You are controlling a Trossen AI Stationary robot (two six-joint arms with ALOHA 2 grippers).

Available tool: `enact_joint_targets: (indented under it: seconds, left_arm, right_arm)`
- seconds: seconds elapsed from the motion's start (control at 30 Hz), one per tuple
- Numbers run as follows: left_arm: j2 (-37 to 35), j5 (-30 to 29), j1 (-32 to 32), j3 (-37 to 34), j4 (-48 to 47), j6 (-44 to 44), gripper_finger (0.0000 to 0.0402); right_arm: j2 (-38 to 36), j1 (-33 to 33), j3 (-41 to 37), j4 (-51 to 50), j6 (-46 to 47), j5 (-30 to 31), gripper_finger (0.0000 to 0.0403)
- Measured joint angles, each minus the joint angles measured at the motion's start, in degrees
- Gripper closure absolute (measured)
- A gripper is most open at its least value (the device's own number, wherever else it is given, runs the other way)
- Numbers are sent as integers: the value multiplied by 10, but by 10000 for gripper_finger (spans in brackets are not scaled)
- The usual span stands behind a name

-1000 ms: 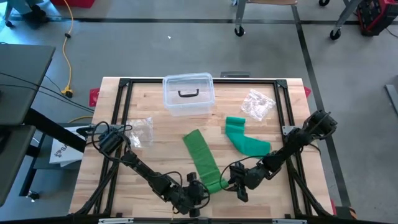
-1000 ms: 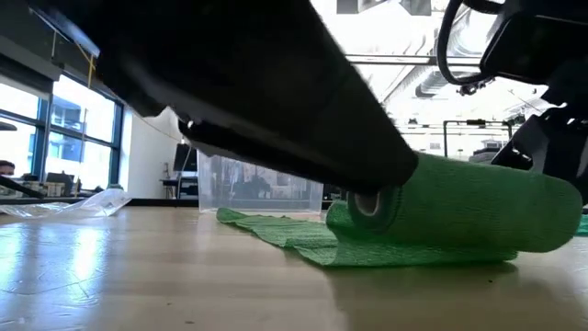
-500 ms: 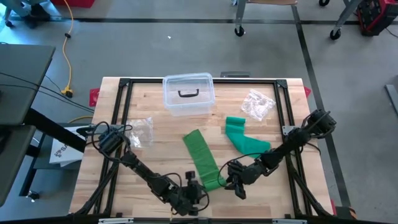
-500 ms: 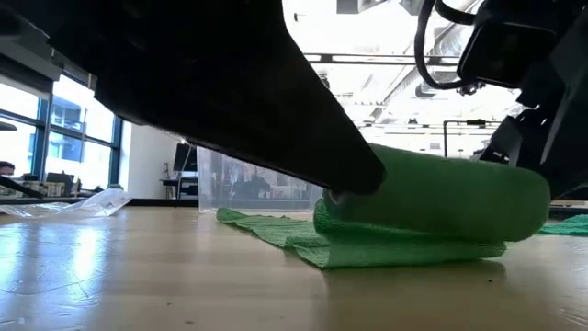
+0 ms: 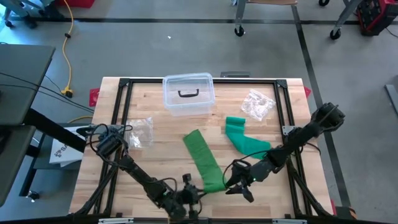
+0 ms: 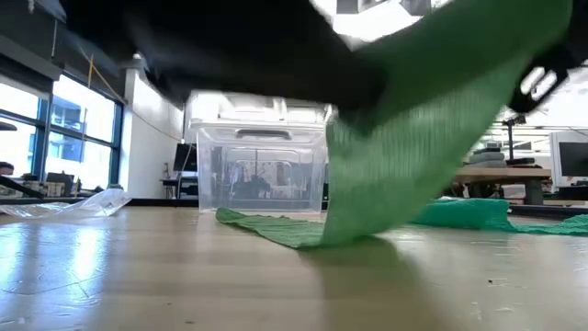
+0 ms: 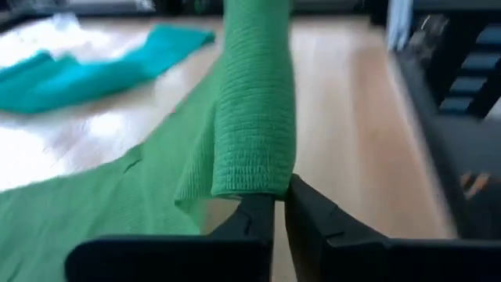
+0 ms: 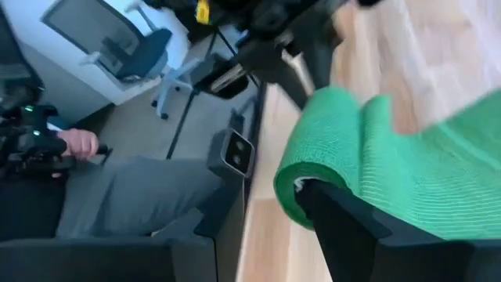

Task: Roll bandage
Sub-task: Roll the green bandage

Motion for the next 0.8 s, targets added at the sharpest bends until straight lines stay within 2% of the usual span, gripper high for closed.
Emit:
enact_joint_targets:
  seconds: [0.2, 0.3, 0.53, 0.67, 0.8]
  left_arm:
    - [-7, -87, -33, 2, 68, 23, 397]
    - [-22, -97, -41, 2, 65, -8, 398]
    - [-74, -63, -44, 2, 47, -87, 400]
    - [-103, -21, -37, 2, 1, -169, 401]
    - [-130, -4, -35, 2, -35, -215, 401]
  right_arm:
    - [-41, 19, 0, -10, -30, 25, 263]
    - [-61, 31, 0, -38, -41, 42, 263]
    - [-85, 56, 0, -124, -61, 111, 263]
    - [-85, 77, -1, -123, -127, 137, 263]
    - [-84, 117, -1, -113, -186, 212, 263]
